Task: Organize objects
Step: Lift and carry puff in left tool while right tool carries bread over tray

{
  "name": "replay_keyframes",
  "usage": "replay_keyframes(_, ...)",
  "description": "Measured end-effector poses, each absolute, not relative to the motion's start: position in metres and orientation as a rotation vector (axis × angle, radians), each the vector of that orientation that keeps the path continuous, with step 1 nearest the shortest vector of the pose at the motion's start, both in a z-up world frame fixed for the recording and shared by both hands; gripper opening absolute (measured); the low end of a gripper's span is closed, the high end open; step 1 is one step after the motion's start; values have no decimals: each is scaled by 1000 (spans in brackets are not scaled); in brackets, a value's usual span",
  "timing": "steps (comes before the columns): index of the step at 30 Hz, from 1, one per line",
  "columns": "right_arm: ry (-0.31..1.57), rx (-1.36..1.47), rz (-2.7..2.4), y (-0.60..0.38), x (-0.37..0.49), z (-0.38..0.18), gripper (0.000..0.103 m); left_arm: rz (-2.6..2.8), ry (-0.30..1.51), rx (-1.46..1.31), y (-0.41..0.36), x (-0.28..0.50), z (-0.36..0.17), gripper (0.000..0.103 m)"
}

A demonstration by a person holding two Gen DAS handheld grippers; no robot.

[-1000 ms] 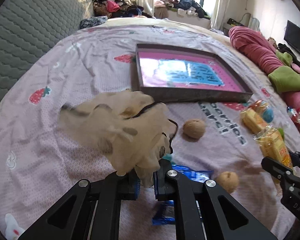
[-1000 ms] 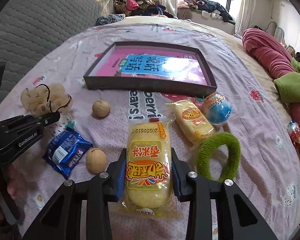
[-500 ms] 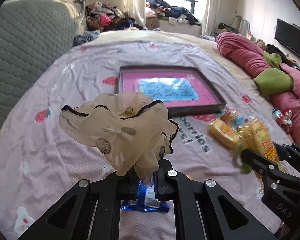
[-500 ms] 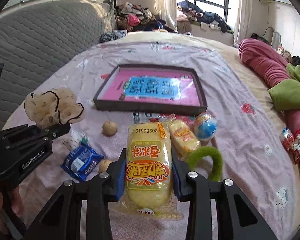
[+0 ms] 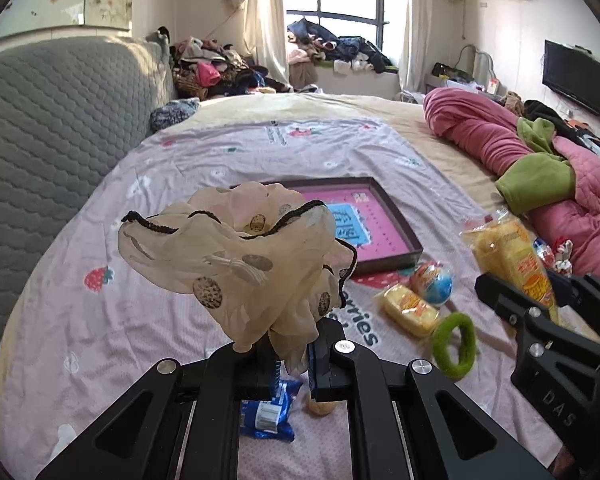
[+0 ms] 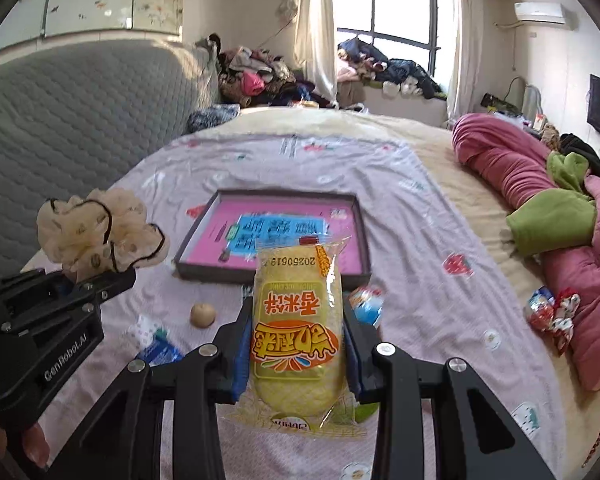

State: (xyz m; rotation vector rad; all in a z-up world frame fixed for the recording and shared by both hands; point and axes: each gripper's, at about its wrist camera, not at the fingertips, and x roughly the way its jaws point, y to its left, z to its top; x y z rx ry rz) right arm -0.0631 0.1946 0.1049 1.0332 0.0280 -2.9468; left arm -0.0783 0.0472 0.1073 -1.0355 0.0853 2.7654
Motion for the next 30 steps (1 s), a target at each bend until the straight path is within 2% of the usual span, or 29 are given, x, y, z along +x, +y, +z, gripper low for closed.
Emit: replay_keyframes(30, 79, 843, -3036, 230, -103, 172, 38, 2799, 171, -913, 87, -126, 168, 11)
